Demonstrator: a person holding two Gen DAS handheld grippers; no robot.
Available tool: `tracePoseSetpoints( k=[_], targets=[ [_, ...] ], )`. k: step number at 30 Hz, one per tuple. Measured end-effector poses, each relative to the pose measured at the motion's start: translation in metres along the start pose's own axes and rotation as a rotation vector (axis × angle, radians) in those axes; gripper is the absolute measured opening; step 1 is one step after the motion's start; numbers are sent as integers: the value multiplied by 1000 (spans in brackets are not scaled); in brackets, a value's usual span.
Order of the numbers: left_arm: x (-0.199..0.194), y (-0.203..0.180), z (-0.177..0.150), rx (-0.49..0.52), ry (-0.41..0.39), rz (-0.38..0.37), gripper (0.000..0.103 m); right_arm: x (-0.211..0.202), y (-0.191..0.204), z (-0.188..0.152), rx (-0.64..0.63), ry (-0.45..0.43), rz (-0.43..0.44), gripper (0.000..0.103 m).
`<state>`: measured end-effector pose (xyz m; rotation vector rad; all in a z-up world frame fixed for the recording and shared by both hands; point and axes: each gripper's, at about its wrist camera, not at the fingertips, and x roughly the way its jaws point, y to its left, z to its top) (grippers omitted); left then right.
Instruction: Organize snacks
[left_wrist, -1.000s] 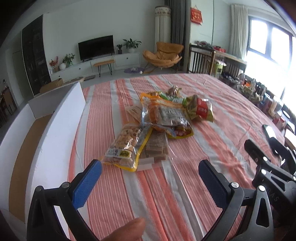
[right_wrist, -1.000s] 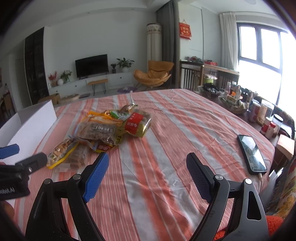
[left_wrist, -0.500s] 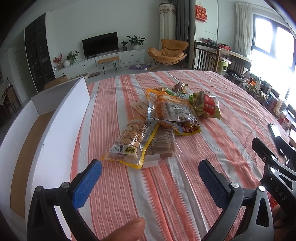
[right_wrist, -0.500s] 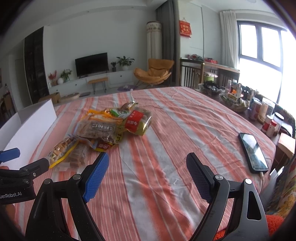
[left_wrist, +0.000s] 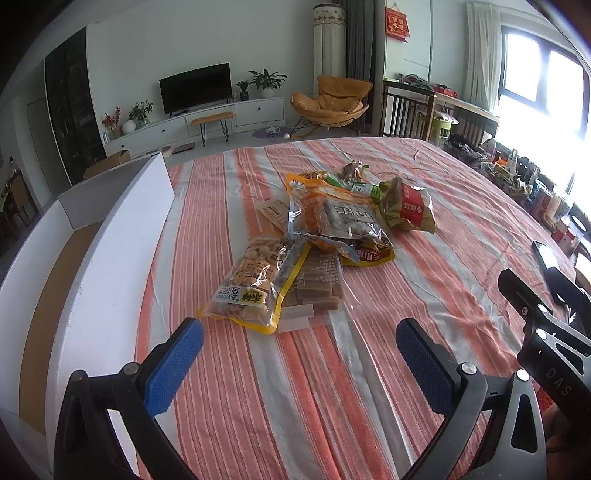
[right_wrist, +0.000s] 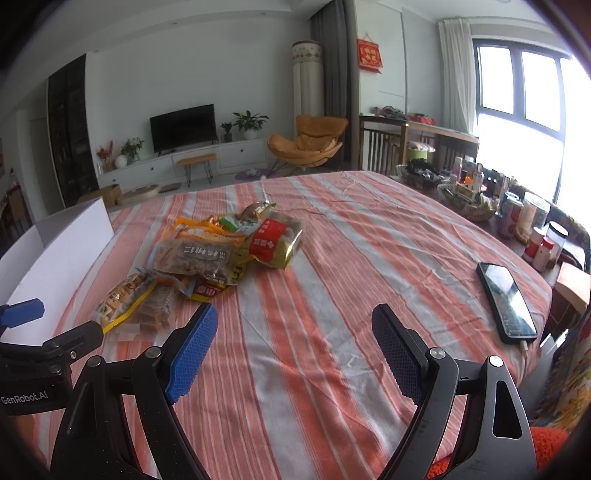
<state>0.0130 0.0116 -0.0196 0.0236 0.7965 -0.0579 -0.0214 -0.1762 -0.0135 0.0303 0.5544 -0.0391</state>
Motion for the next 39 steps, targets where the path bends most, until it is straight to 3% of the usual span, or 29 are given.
tracePoseSetpoints(
  k=[26, 39],
  targets=[
    [10, -1, -5, -1, 42, -5, 103, 0, -1, 1, 2, 3, 2, 88],
    [36, 6, -17, -17, 132, 9, 103, 1, -3, -3, 19, 9, 7, 88]
  ],
)
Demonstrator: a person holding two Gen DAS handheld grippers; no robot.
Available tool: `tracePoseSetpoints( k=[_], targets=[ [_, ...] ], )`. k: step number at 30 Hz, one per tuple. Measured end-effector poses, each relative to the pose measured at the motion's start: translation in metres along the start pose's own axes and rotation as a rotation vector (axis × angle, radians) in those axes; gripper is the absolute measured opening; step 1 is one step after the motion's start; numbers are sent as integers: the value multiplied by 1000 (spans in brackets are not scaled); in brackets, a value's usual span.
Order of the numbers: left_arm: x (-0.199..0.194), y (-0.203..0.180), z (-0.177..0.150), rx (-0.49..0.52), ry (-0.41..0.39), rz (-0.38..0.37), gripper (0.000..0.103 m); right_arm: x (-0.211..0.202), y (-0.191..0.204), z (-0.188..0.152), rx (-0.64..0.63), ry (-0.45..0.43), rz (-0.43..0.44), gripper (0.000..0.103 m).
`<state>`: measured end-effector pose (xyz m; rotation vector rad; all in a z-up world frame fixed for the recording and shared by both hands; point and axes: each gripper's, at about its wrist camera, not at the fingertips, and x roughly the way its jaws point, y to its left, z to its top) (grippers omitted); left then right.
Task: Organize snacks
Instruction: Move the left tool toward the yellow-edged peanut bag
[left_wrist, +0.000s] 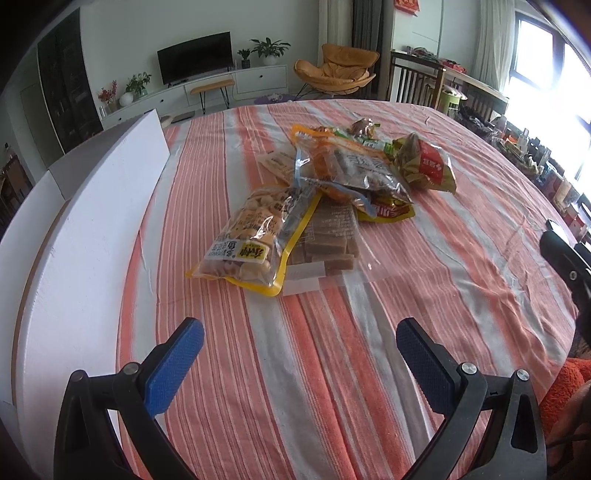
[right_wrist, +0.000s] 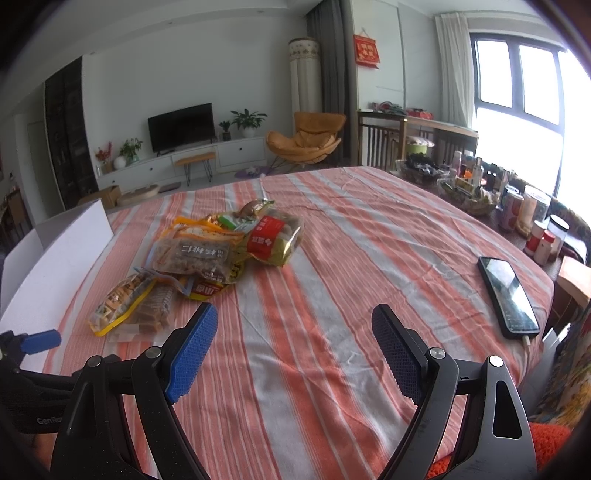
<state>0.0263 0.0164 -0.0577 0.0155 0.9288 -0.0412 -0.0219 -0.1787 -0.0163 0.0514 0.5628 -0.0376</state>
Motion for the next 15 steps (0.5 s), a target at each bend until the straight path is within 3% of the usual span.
tracePoseSetpoints(
  k=[15],
  targets=[
    [33, 14, -19, 1, 106, 24, 103, 6, -3, -3, 42, 67, 0, 88]
  ],
)
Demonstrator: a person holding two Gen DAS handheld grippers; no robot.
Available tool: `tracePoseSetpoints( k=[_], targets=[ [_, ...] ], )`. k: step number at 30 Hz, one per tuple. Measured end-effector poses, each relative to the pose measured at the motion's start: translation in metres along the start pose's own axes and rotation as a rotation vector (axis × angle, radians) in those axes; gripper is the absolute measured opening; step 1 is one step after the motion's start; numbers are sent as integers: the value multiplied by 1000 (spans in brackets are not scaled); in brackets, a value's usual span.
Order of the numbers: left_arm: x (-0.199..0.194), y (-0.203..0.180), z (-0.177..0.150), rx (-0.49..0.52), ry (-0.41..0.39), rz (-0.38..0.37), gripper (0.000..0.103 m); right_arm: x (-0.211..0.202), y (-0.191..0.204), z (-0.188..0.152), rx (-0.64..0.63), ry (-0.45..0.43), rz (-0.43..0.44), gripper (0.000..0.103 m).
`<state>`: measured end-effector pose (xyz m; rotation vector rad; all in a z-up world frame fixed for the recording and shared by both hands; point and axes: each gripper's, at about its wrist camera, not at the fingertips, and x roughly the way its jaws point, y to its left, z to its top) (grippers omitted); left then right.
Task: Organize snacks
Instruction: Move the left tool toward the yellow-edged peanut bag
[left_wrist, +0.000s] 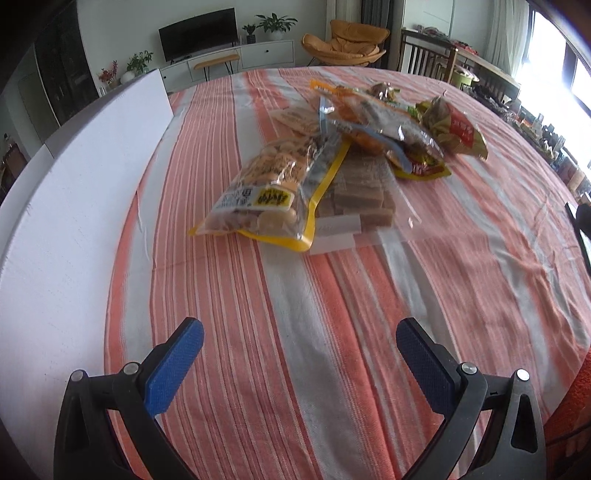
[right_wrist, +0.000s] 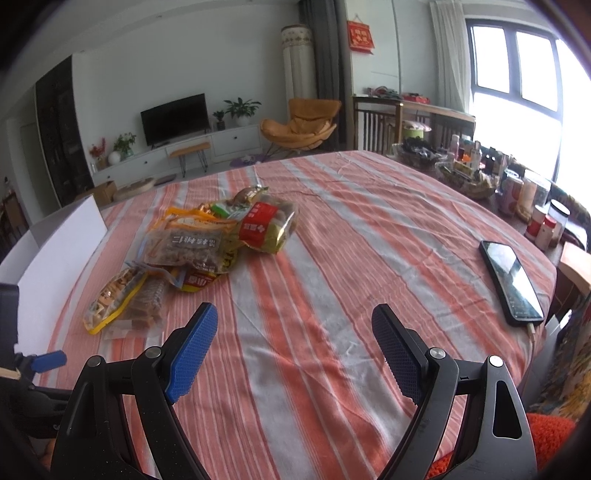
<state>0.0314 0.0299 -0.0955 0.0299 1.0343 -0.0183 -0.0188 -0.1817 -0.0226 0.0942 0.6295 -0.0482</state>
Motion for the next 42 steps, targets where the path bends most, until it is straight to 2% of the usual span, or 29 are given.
tracePoseSetpoints(
  k=[3, 9, 16, 22, 42],
  targets=[
    [7, 0, -3, 12, 10, 8, 103, 2, -6, 1, 21, 20, 7, 88],
    [11, 6, -3, 1, 2, -24, 103, 17, -8, 3, 25, 88, 19, 88],
    [9, 4, -5, 0, -28, -21, 103, 61, 10, 3, -26, 245, 23, 88],
    [8, 6, -6, 29, -34, -39, 103, 77, 28, -2, -96, 269, 3, 88],
    [10, 5, -4, 53, -32, -55, 103, 89, 30, -8, -98, 343, -3, 88]
  ],
)
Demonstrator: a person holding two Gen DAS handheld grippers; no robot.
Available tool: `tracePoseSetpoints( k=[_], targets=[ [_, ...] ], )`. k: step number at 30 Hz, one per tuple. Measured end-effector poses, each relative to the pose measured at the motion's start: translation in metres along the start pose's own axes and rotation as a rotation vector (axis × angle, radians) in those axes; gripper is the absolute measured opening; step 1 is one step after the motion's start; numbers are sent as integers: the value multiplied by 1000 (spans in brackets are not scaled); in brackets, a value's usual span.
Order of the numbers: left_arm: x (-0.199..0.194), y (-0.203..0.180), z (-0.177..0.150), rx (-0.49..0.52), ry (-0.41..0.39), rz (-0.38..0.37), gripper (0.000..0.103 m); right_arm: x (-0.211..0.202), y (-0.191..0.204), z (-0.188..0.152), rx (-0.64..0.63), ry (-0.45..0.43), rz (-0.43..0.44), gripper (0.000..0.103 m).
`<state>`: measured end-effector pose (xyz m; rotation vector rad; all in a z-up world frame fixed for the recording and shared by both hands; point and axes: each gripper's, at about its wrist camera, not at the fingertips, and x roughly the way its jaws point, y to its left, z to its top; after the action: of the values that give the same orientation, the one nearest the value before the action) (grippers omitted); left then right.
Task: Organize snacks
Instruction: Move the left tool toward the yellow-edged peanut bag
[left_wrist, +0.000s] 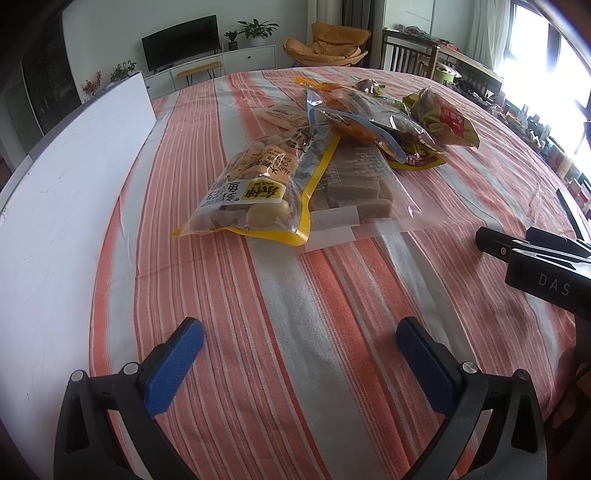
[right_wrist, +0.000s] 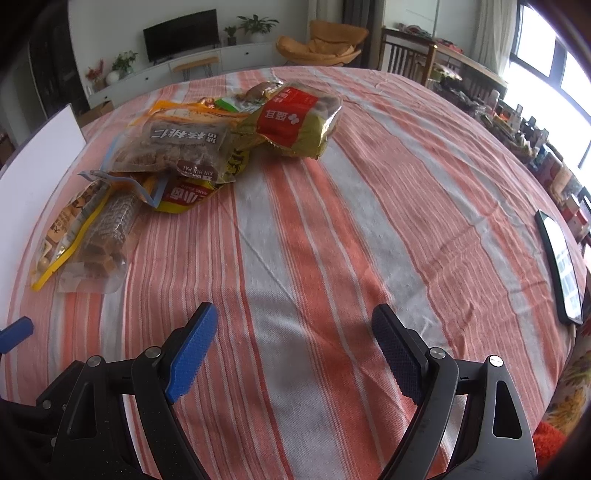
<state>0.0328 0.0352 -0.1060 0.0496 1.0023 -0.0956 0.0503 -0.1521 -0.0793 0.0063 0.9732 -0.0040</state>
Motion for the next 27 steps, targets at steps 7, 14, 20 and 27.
tracePoseSetpoints(
  k=[7, 14, 20, 27],
  targets=[
    [1, 0, 1, 5, 8, -3, 103, 1, -1, 1, 7, 1, 9, 88],
    [-14, 8, 14, 36, 49, -57, 102, 2, -1, 1, 7, 1, 10, 88],
    [-40, 22, 63, 63, -27, -96, 102, 2, -2, 1, 7, 1, 11, 89],
    [24, 31, 110, 32, 143, -110, 102, 2, -1, 1, 7, 1, 11, 89]
  ],
)
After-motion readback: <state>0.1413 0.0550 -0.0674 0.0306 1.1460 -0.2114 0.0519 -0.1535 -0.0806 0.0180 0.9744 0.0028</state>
